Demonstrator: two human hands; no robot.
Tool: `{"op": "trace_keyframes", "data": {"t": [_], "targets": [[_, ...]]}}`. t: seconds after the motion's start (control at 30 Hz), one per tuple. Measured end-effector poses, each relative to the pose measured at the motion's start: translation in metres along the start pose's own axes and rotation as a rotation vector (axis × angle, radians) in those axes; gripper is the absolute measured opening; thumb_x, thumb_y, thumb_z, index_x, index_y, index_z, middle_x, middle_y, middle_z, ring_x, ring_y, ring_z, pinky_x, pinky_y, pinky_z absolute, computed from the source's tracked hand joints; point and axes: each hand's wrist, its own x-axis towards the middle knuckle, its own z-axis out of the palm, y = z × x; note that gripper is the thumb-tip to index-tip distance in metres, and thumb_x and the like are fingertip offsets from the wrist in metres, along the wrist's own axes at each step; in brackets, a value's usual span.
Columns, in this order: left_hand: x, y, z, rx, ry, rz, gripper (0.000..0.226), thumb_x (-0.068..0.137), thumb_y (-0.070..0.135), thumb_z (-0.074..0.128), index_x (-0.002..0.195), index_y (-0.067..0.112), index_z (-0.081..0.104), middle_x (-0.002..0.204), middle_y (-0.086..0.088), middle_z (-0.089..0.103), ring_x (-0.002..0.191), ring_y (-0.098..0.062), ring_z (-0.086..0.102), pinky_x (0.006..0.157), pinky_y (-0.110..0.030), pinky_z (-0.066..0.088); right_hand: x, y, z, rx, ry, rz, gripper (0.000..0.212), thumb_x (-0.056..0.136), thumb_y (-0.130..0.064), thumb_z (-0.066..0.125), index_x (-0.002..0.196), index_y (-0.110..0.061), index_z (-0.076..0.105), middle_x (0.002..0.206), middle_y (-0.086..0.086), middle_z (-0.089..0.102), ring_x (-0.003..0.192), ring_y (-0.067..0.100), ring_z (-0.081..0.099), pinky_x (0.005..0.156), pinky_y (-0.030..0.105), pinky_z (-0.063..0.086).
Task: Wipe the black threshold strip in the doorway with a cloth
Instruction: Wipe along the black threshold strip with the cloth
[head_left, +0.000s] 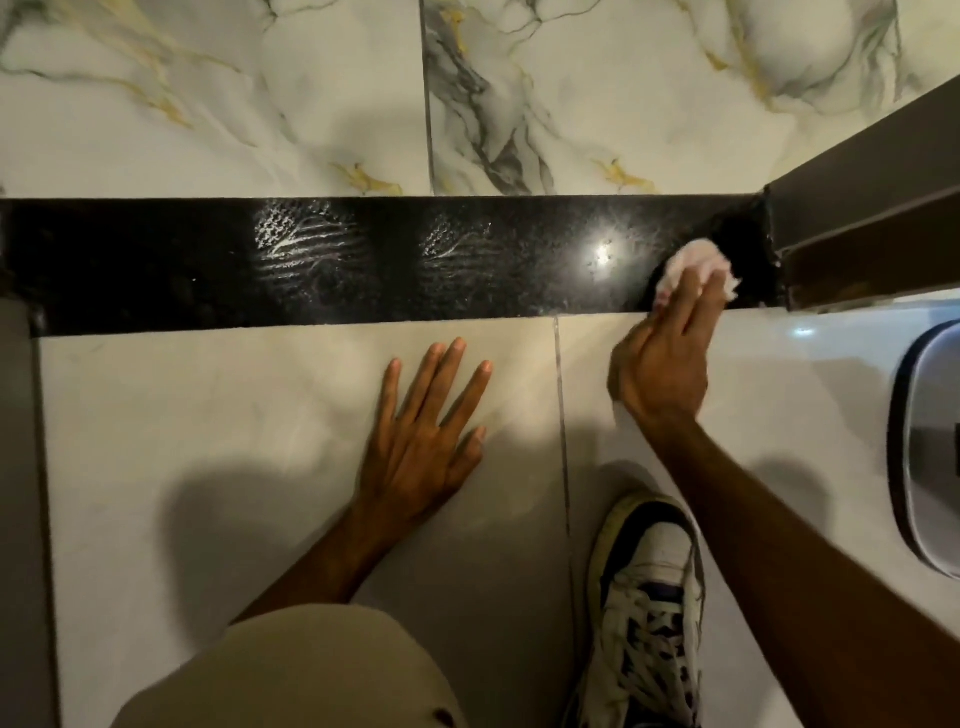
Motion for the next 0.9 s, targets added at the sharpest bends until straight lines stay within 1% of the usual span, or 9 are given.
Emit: {"op": "trace_keyframes", "data": {"t": [0.07, 0.1, 0.2, 0.3, 0.47, 0.57, 0.7, 0.8, 0.9], "targets": [[-0.006, -0.005, 0.004, 0.004, 0.034, -0.010, 0.071, 0.110, 0.051, 0.036, 0.174, 0.024, 0.018, 0.182, -0.014, 0.016, 0.169, -0.033, 0.014, 0.136, -0.066, 0.010, 0.028, -0.027, 0.016, 0.088, 0.039, 0.053, 0.072, 0.112, -0.011, 0.047, 0.174, -0.010, 0.011, 0.183, 0.017, 0.005, 0.170, 0.035, 0.013, 0.136, 0.054, 0.031], [-0.008, -0.006, 0.006, -0.003, 0.050, -0.022, 0.072, 0.110, 0.051, 0.035, 0.174, 0.024, 0.018, 0.182, -0.014, 0.016, 0.170, -0.033, 0.013, 0.136, -0.065, 0.008, 0.037, -0.045, 0.026, 0.123, 0.048, 0.061, 0.073, 0.112, -0.013, 0.048, 0.174, -0.015, 0.010, 0.183, 0.014, 0.006, 0.169, 0.032, 0.016, 0.134, 0.049, 0.036], [-0.009, -0.006, 0.008, -0.033, 0.072, -0.091, 0.071, 0.110, 0.052, 0.033, 0.174, 0.026, 0.017, 0.183, -0.012, 0.014, 0.170, -0.031, 0.010, 0.137, -0.062, 0.001, 0.024, -0.088, 0.052, 0.069, 0.017, -0.202, 0.069, 0.112, -0.011, 0.042, 0.174, -0.018, 0.013, 0.183, 0.013, 0.007, 0.169, 0.033, 0.015, 0.121, 0.047, 0.053], [-0.017, -0.009, 0.002, -0.060, 0.050, -0.155, 0.072, 0.109, 0.051, 0.035, 0.174, 0.027, 0.017, 0.183, -0.010, 0.012, 0.171, -0.029, 0.008, 0.137, -0.059, -0.002, -0.031, -0.070, 0.052, 0.015, -0.043, -0.364, 0.066, 0.111, -0.010, 0.043, 0.173, -0.013, 0.020, 0.183, 0.014, 0.011, 0.169, 0.035, 0.018, 0.119, 0.048, 0.055], [-0.039, -0.020, -0.010, -0.042, 0.018, -0.244, 0.071, 0.108, 0.047, 0.037, 0.173, 0.024, 0.022, 0.183, -0.011, 0.014, 0.170, -0.031, 0.012, 0.136, -0.061, 0.006, -0.047, -0.038, 0.039, -0.039, 0.011, -0.152, 0.062, 0.112, -0.005, 0.040, 0.170, 0.001, 0.021, 0.179, 0.028, 0.012, 0.168, 0.045, 0.015, 0.131, 0.056, 0.037], [-0.043, -0.021, -0.005, -0.017, 0.053, -0.256, 0.071, 0.108, 0.046, 0.036, 0.173, 0.023, 0.021, 0.183, -0.011, 0.015, 0.170, -0.031, 0.012, 0.137, -0.059, 0.005, -0.006, -0.079, 0.053, 0.106, 0.026, -0.035, 0.072, 0.108, 0.002, 0.045, 0.173, -0.008, 0.015, 0.183, 0.018, 0.003, 0.170, 0.039, 0.007, 0.133, 0.050, 0.037], [-0.041, -0.022, 0.001, -0.021, 0.074, -0.256, 0.072, 0.107, 0.047, 0.036, 0.174, 0.026, 0.017, 0.184, -0.009, 0.012, 0.171, -0.027, 0.008, 0.138, -0.056, 0.001, 0.004, -0.146, 0.080, 0.226, -0.073, -0.351, 0.069, 0.108, 0.004, 0.040, 0.172, -0.005, 0.015, 0.182, 0.022, 0.007, 0.169, 0.037, 0.018, 0.122, 0.046, 0.053], [-0.043, -0.022, 0.001, -0.007, 0.074, -0.251, 0.069, 0.110, 0.048, 0.031, 0.174, 0.025, 0.018, 0.183, -0.010, 0.015, 0.170, -0.029, 0.011, 0.137, -0.059, 0.007, -0.037, -0.143, 0.083, 0.095, -0.170, -0.619, 0.065, 0.107, -0.001, 0.038, 0.171, -0.006, 0.024, 0.180, 0.024, 0.013, 0.170, 0.037, 0.015, 0.136, 0.054, 0.029], [-0.042, -0.022, -0.002, -0.010, 0.068, -0.254, 0.073, 0.107, 0.046, 0.040, 0.174, 0.025, 0.019, 0.183, -0.011, 0.015, 0.170, -0.029, 0.011, 0.137, -0.060, 0.007, -0.068, -0.100, 0.067, 0.001, -0.156, -0.623, 0.065, 0.107, 0.001, 0.043, 0.170, -0.007, 0.028, 0.180, 0.022, 0.016, 0.170, 0.036, 0.016, 0.133, 0.058, 0.032]]}}
